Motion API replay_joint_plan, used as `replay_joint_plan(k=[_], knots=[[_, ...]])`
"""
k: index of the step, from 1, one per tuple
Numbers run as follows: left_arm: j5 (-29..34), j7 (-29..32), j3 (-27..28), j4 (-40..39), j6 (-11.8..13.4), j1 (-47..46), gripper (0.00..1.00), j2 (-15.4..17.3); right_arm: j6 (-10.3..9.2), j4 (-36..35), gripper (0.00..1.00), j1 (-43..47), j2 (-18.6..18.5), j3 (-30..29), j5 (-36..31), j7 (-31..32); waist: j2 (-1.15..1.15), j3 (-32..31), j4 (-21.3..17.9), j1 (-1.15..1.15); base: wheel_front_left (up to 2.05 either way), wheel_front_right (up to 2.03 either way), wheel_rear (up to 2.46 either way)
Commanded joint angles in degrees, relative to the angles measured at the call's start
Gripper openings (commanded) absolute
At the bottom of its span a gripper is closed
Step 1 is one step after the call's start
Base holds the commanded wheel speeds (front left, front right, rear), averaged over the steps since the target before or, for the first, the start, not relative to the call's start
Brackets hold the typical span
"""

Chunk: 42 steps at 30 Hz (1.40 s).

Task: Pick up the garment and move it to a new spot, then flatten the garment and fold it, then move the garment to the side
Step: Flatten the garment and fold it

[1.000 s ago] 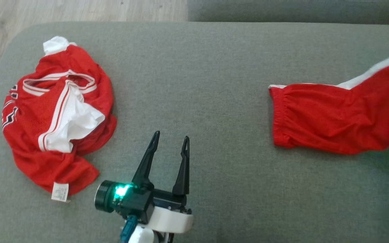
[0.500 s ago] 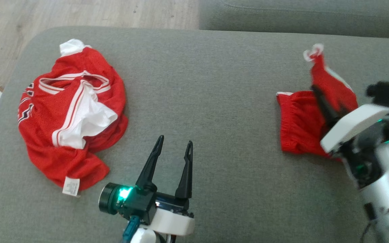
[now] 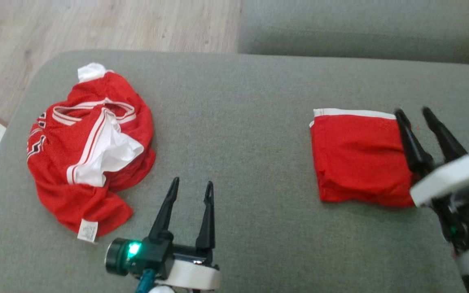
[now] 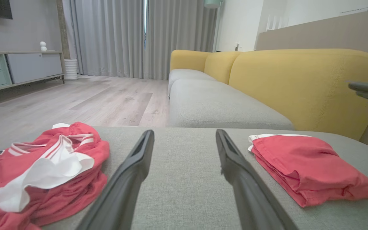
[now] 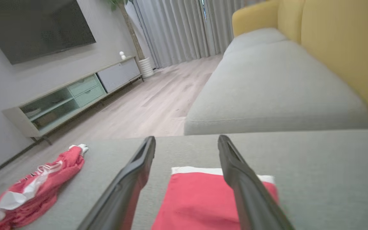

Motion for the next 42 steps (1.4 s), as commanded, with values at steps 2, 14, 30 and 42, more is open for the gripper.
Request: replay_joint_plan(k=[2, 14, 30, 42], knots=[[0.3, -0.4, 3.4, -2.1, 0.4, 0.1, 1.00, 0.1, -0.05, -2.5, 1.00, 2.9, -1.9, -0.2, -3.5, -4.3, 0.00, -2.7, -0.9, 0.00, 0.00, 0.00, 0.00], [0.7, -0.4, 8.2, -2.0, -0.5, 8.2, 1.00, 1.5, -0.05, 1.9, 1.00, 17.8, 1.8, -2.9, -19.4, -17.6, 0.00, -8.0, -2.8, 0.00, 0.00, 0.00, 0.00], [2.5, -0.4, 12.8, -1.9, -1.9, 11.5, 1.00, 1.2, -0.05, -1.0, 1.00, 23.2, 8.8, -7.0, -24.6, -17.8, 0.00, -8.7, -3.8, 0.00, 0.00, 0.00, 0.00], [3.4, -0.4, 14.2, -1.1, -2.8, 11.3, 1.00, 0.6, -0.05, -0.7, 1.00, 22.9, 8.9, -7.4, -24.9, -17.8, 0.00, -8.7, -4.1, 0.00, 0.00, 0.00, 0.00]])
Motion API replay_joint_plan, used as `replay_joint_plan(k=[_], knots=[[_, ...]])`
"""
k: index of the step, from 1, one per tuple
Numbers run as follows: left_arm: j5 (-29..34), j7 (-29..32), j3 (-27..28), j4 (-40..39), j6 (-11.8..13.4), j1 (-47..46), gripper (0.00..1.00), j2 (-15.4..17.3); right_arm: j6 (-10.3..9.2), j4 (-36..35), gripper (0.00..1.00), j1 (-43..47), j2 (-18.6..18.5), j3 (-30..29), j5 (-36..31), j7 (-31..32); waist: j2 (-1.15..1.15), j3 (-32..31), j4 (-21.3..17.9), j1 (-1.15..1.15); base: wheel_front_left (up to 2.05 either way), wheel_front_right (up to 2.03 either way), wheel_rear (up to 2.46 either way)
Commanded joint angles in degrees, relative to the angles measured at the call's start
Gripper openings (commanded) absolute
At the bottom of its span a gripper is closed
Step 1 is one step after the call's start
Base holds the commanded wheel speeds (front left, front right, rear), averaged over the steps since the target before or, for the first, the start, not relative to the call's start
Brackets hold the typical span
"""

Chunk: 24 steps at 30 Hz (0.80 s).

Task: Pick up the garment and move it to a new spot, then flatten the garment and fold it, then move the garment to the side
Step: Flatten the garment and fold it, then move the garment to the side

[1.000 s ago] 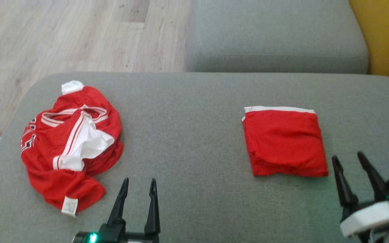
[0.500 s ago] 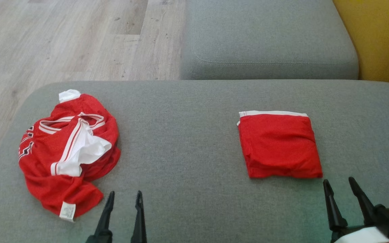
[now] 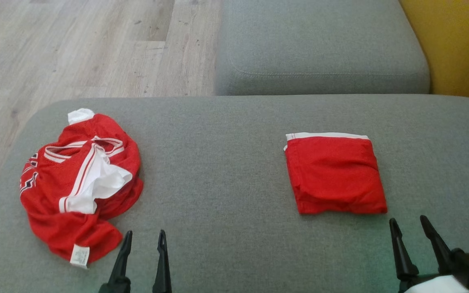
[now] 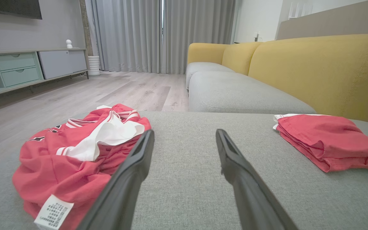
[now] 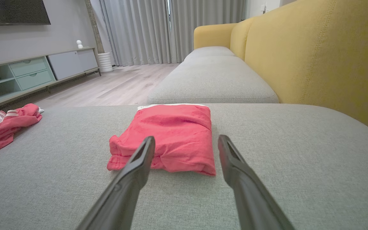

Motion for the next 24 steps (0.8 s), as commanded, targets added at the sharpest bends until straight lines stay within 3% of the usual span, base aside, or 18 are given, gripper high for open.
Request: replay_joint_plan(k=[1, 15, 24], knots=[[0.6, -0.4, 2.0, -1.5, 0.0, -1.9, 1.00, -0.6, -0.05, -1.5, 1.00, -1.9, -1.0, 0.5, -0.6, -0.8, 0.00, -0.1, 0.1, 0.00, 0.00, 0.00, 0.00], [1.2, -0.4, 2.7, -1.7, -0.6, -1.4, 1.00, -1.0, -0.05, -0.9, 1.00, -1.8, -1.0, 0.1, -0.7, -0.8, 0.00, -0.1, 0.2, 0.00, 0.00, 0.00, 0.00], [1.7, -0.4, 1.5, -2.2, -0.5, -2.6, 1.00, -1.2, -0.05, 4.4, 1.00, -7.9, -3.5, 2.4, 1.6, -0.8, 0.00, 3.3, 0.0, 0.00, 0.00, 0.00, 0.00]])
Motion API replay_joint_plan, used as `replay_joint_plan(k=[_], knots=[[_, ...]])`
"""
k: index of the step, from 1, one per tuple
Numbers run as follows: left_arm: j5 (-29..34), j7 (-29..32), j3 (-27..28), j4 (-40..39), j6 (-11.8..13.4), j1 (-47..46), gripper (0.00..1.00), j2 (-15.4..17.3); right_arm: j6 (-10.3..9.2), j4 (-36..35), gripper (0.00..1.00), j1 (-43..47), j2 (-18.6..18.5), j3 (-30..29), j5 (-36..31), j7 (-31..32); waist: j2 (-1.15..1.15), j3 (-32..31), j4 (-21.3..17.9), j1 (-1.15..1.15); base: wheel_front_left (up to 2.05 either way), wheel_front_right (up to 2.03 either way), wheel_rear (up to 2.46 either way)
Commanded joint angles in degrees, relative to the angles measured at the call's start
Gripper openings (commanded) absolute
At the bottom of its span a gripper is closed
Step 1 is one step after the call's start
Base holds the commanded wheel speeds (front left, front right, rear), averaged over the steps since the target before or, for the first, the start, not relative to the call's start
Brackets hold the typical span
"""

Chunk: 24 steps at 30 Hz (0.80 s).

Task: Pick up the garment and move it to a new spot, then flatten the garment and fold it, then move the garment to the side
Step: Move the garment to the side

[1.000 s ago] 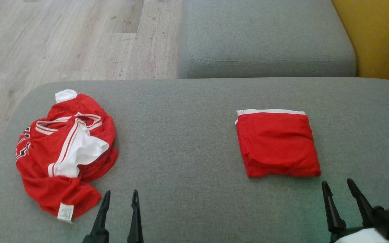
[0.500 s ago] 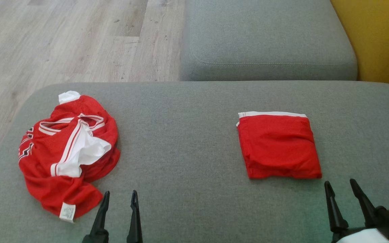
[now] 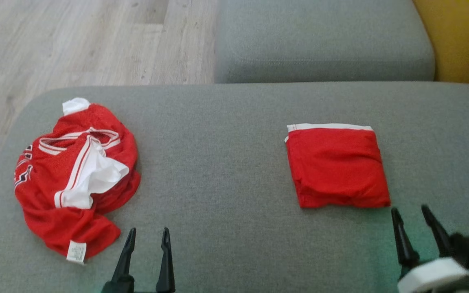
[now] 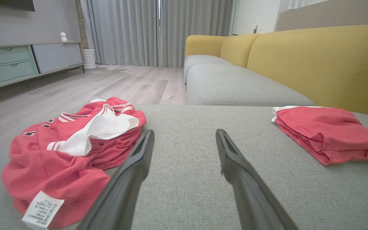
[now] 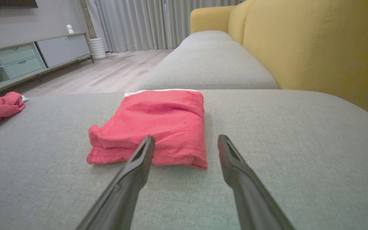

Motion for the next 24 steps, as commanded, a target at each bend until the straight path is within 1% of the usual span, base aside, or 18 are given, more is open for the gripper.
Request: replay_joint_plan(k=[1, 4, 11, 16, 19, 20, 21, 22, 24], knots=[[0.7, -0.4, 1.2, -2.2, 0.1, -2.7, 1.00, -0.5, -0.05, -0.4, 1.00, -4.9, -2.3, 1.8, 1.1, -0.7, 0.00, 1.2, 0.1, 0.00, 0.00, 0.00, 0.00], [0.9, -0.4, 0.7, -2.7, 0.3, -3.6, 1.00, -0.5, -0.05, 2.7, 1.00, -9.8, -3.3, 3.0, 4.6, 1.3, 0.00, 3.0, 0.2, 0.00, 0.00, 0.00, 0.00], [0.4, -0.4, -2.0, -3.5, 0.7, -7.6, 1.00, -0.6, -0.05, 10.7, 1.00, -21.1, -7.2, 4.0, 11.4, 9.2, 0.00, 9.1, 2.1, 0.00, 0.00, 0.00, 0.00], [-0.1, -0.4, -3.5, -3.0, 1.5, -10.0, 1.00, -0.6, -0.05, 16.7, 1.00, -26.2, -9.7, 6.4, 14.7, 14.1, 0.00, 11.7, 3.5, 0.00, 0.00, 0.00, 0.00], [-0.3, -0.4, -3.9, -2.8, 1.8, -10.9, 1.00, -0.6, -0.05, 19.2, 1.00, -27.6, -9.9, 9.5, 17.1, 17.5, 0.00, 12.4, 3.9, 0.00, 0.00, 0.00, 0.00], [-0.3, -0.4, -3.9, -2.8, 1.9, -11.1, 1.00, -0.6, -0.05, 19.3, 0.91, -27.9, -9.8, 10.6, 18.8, 18.5, 0.00, 12.5, 3.9, 0.00, 0.00, 0.00, 0.00], [-0.3, -0.4, -3.9, -2.8, 2.0, -11.2, 1.00, -0.6, -0.05, 19.2, 0.30, -28.0, -9.9, 11.8, 20.3, 19.2, 0.00, 12.6, 3.8, 0.00, 0.00, 0.00, 0.00], [-0.4, -0.4, -3.9, -2.8, 2.2, -11.2, 1.00, -0.6, -0.05, 18.8, 0.00, -28.1, -10.2, 13.1, 21.5, 19.7, 0.00, 12.7, 3.7, 0.00, 0.00, 0.00, 0.00], [-0.4, -0.4, -3.9, -2.9, 2.5, -11.3, 1.00, -0.6, -0.05, 18.5, 0.00, -28.6, -11.6, 14.3, 22.7, 19.0, 0.00, 13.1, 3.1, 0.00, 0.00, 0.00, 0.00]])
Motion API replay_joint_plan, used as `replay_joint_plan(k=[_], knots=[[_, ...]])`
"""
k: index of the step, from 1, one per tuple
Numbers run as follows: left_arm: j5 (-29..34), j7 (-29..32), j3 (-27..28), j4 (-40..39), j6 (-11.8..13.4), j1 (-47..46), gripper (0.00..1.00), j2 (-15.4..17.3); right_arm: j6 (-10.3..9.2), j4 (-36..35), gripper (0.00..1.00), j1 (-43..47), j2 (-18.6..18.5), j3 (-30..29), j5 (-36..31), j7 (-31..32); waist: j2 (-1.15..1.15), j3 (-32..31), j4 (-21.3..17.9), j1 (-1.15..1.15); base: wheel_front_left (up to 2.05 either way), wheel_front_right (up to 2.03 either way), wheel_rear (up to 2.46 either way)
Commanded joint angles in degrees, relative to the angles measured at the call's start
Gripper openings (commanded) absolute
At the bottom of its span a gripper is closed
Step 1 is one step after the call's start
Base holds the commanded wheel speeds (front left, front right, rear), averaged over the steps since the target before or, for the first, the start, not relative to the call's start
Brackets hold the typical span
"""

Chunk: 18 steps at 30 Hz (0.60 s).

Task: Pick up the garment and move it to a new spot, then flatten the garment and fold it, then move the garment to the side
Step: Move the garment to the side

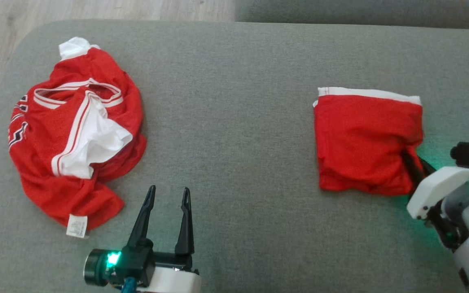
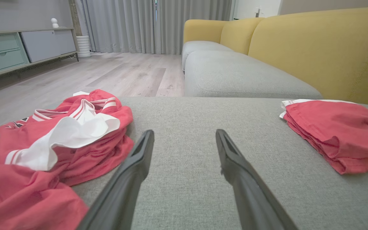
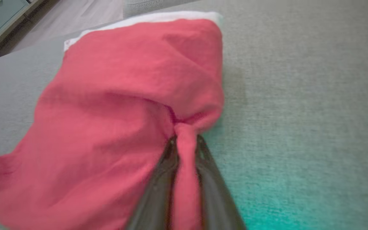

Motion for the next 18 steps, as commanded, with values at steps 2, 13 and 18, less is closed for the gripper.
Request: replay_joint_plan(k=[2, 13, 18], knots=[[0.3, -0.4, 1.4, -1.9, 0.4, -2.5, 1.00, -0.3, -0.05, -0.8, 0.00, -1.8, -4.1, 1.3, -0.1, -2.0, 0.00, 0.7, -1.2, 0.00, 0.00, 0.00, 0.00], [2.8, -0.4, 0.6, -3.4, 0.2, -6.9, 1.00, -0.3, -0.05, 0.2, 0.00, -11.7, -18.5, 1.5, -3.0, -3.5, 0.00, 9.8, -8.4, 0.00, 0.00, 0.00, 0.00], [3.7, -0.4, 0.1, -3.6, -0.2, -9.9, 1.00, -0.3, -0.05, 0.8, 0.00, -15.6, -23.3, 0.4, -3.5, -3.7, 0.00, 13.7, -10.1, 0.00, 0.00, 0.00, 0.00]])
